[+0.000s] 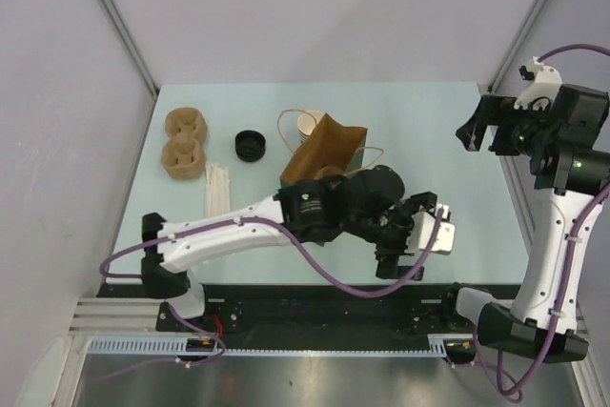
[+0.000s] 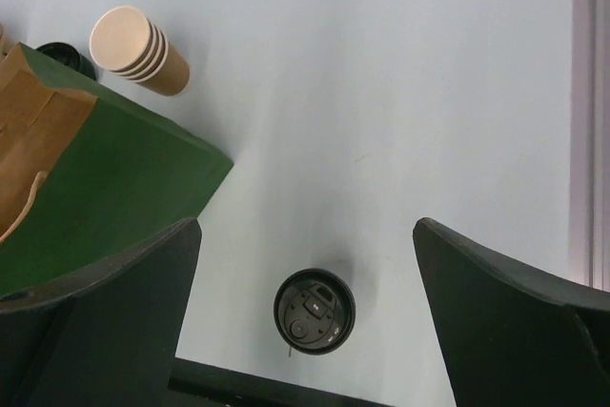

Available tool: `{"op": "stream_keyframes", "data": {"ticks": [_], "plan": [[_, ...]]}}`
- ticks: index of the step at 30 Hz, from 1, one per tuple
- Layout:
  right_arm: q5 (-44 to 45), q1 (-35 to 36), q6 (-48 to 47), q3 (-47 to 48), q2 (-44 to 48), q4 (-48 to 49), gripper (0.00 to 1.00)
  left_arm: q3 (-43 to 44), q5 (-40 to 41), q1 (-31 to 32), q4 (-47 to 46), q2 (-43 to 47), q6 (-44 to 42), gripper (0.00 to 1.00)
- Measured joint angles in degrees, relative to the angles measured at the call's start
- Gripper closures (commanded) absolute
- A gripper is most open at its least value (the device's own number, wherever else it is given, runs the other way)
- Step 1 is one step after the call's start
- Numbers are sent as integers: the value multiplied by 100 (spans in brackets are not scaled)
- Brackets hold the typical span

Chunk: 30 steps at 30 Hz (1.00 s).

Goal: Pack the takeout coffee

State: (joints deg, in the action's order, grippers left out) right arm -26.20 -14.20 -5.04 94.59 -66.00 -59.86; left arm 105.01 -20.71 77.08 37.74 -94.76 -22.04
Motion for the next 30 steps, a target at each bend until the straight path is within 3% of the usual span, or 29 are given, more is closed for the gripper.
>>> {"op": "stream_keyframes", "data": {"ticks": [9, 23, 30], "plan": [[-415, -898, 339, -61, 219, -240, 0, 24, 549, -162, -52, -1180, 282, 0], [-1075, -1440, 743, 256, -332, -232, 0, 1202, 527, -1167, -297, -2426, 1075, 0], [-1180, -1458, 807, 256, -435, -236, 0, 1381, 494, -1176, -413, -2793, 1484, 1]]}}
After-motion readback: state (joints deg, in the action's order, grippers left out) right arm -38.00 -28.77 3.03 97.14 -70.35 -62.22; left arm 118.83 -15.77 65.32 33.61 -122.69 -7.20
